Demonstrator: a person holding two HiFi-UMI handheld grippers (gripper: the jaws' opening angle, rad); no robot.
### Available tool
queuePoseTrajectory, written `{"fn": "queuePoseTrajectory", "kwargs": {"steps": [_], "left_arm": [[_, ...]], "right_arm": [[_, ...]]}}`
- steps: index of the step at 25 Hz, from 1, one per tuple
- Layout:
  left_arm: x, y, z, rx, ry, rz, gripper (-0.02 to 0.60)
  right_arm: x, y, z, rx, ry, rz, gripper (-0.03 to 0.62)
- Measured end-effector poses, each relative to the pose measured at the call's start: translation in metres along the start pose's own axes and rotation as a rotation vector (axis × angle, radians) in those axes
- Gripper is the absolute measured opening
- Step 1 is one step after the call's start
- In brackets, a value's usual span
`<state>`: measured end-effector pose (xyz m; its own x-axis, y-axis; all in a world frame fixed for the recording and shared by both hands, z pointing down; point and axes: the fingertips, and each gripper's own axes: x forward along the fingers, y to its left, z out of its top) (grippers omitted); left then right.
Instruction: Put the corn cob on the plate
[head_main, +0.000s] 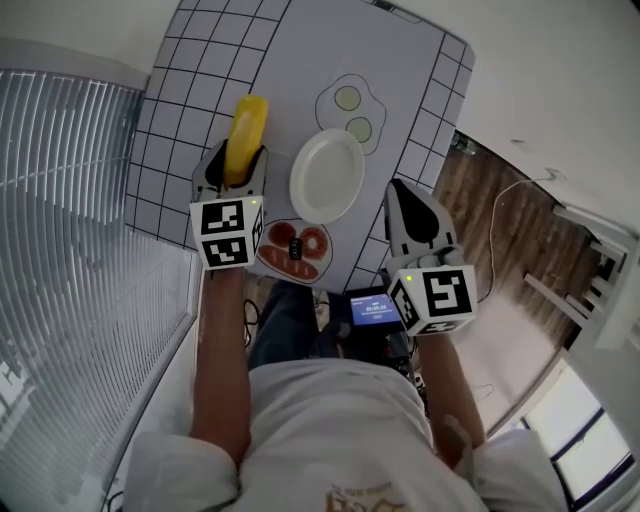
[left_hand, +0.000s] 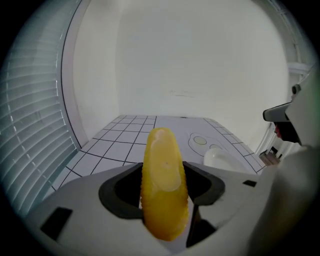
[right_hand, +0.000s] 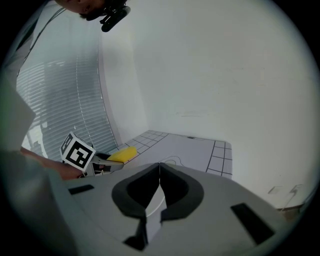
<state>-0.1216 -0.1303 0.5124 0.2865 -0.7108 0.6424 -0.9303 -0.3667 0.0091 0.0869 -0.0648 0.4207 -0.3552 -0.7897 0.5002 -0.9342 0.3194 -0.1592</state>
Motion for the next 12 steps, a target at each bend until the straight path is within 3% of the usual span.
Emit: {"fn": "queuePoseTrajectory", "kwargs": {"steps": [6, 12], "left_arm": [[-0.008, -0.019, 0.001, 0.003, -0.011, -0.063, 0.247], [-0.017, -0.041, 0.01, -0.05, -0.034, -0.129, 0.247]], "right_arm": [[0.002, 0.004, -0.009, 0.004, 0.023, 0.011, 0.008], [-0.001, 0.002, -0.017, 0.008, 0.044, 0.01, 0.008]]}}
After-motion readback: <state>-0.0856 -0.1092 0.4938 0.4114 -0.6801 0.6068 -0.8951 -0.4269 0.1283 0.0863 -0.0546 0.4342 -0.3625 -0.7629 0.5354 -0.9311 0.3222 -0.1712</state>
